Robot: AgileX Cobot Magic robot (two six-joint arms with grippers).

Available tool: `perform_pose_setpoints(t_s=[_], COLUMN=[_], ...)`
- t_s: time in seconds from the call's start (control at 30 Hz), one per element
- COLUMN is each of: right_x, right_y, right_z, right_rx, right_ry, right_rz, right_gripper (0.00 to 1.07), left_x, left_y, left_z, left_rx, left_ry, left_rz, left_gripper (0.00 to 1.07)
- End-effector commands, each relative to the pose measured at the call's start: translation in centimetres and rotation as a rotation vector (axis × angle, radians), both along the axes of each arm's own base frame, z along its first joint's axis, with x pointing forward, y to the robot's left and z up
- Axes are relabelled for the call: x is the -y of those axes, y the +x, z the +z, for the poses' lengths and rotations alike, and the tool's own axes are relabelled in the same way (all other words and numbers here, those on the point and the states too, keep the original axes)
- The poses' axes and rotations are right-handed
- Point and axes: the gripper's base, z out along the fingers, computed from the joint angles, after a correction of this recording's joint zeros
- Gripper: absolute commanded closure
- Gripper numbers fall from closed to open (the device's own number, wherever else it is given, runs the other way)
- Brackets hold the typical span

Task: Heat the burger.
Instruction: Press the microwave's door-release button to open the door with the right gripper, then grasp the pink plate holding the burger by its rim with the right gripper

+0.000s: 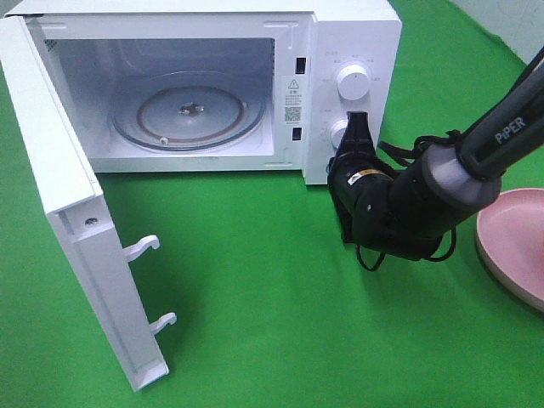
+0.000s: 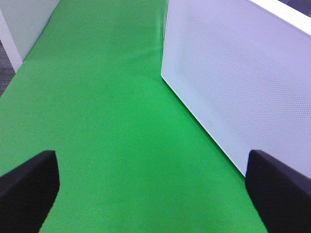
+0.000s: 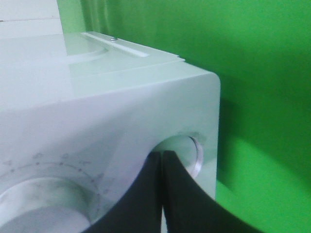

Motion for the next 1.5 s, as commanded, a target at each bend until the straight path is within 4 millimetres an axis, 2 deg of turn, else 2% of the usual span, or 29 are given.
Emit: perform_pose_setpoints(t_s=[0.03,0.13,0.2,0.37,0.5,0.6,0.67,0.83,0.9,1.2,1.5], right_x=[0.0,0.0,0.1,0.4,1.0,1.0,1.4,1.6,1.6,1.7,1.8], right_y=[-0.4,-0.7,-1.7,-2.5,-4.4,-4.7,-5.9,-6.7,-7.5,-9.3,-11.0], right_z=[2.0,2.1,2.3,2.4,2.9,3.0,3.7,4.1,5.2,7.5,8.6], right_rx=[0.053,0.042,-0.009,-0.031,-0.095,-0.111,-0.162,-0.199,-0.223,-0.242,-0.275], right_ry=[-0.010,-0.013,-0.027,-0.041,-0.072,-0.080,-0.136,-0.187,-0.292,-0.497,-0.643], right_rz=[0.069,0.088,0.146,0.174,0.254,0.267,0.337,0.398,0.521,0.799,1.042], right_gripper=[1.07,1.07,1.07,1.07,1.07,1.07,1.07,1.07,1.07,1.05,1.04], left_x=[0.0,0.0,0.0,0.0,0.0,0.0,0.0,0.0,0.0,0.0,0.0], left_y=[-0.3,-0.3,-0.3,-0.3,-0.3,-0.3,-0.3,-0.3,-0.3,-0.3,-0.3], left_z=[0.0,0.0,0.0,0.0,0.0,0.0,0.0,0.0,0.0,0.0,0.0], left_rx=[0.028,0.028,0.028,0.028,0.028,0.028,0.028,0.028,0.028,0.028,0.028], left_ry=[-0.001,-0.001,-0.001,-0.001,-0.001,-0.001,-0.001,-0.001,-0.001,-0.001,-0.001], left_rz=[-0.002,-0.002,-0.002,-0.002,-0.002,-0.002,-0.002,-0.002,-0.002,-0.002,-0.002], left_gripper=[0.10,0.10,0.10,0.10,0.10,0.10,0.10,0.10,0.10,0.10,0.10])
